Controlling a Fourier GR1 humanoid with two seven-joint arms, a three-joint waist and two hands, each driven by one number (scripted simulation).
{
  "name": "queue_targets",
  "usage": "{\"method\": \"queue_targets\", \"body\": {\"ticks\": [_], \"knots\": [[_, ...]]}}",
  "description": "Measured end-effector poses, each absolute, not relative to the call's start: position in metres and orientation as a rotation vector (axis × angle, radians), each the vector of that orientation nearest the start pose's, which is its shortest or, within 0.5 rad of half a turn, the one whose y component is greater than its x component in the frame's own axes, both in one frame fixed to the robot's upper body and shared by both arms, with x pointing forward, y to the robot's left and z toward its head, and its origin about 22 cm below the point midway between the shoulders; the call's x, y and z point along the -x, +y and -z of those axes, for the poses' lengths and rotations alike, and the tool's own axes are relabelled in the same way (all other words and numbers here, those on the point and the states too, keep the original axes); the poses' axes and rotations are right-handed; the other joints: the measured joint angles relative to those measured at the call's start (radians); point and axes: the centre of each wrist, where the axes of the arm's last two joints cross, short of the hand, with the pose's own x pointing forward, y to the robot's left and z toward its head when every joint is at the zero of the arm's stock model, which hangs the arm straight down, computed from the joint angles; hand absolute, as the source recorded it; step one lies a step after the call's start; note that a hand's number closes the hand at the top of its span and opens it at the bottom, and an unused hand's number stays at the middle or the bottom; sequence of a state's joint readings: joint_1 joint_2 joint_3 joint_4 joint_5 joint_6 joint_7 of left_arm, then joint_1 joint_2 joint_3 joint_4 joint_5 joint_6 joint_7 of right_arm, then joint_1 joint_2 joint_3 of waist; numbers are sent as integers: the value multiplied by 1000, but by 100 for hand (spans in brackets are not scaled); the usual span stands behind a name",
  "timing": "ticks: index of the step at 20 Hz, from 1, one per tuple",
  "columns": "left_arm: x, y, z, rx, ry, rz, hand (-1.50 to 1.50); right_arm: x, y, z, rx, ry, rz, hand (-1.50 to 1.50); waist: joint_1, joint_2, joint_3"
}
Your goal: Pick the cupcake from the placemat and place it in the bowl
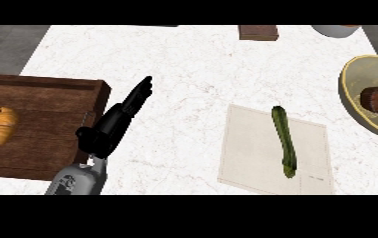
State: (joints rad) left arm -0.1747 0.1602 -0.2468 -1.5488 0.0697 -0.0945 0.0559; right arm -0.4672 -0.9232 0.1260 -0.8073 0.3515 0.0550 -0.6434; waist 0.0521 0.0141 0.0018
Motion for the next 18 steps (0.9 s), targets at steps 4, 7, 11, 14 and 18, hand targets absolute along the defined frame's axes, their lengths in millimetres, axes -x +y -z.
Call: {"method": "queue_targets", "body": {"ticks": [4,7,11,14,18], "knots": [[-269,189,-37,218,-1600,423,0,-331,-482,-114,647,-1538,-1171,-150,2,0,1],[-272,190,-36,212,-1601,417,0,-339,-486,-112,591,-1598,-1125,-150,-1,2,1],[-275,189,-37,204,-1603,410,0,-348,-490,-118,559,-1679,-990,-150,-6,1,2],[-273,190,-35,213,-1605,414,0,-350,-498,-127,540,-1729,-825,-150,-4,2,2],[-275,191,-33,210,-1609,415,0,-341,-517,-138,531,-1730,-633,-150,-2,6,2]]}}
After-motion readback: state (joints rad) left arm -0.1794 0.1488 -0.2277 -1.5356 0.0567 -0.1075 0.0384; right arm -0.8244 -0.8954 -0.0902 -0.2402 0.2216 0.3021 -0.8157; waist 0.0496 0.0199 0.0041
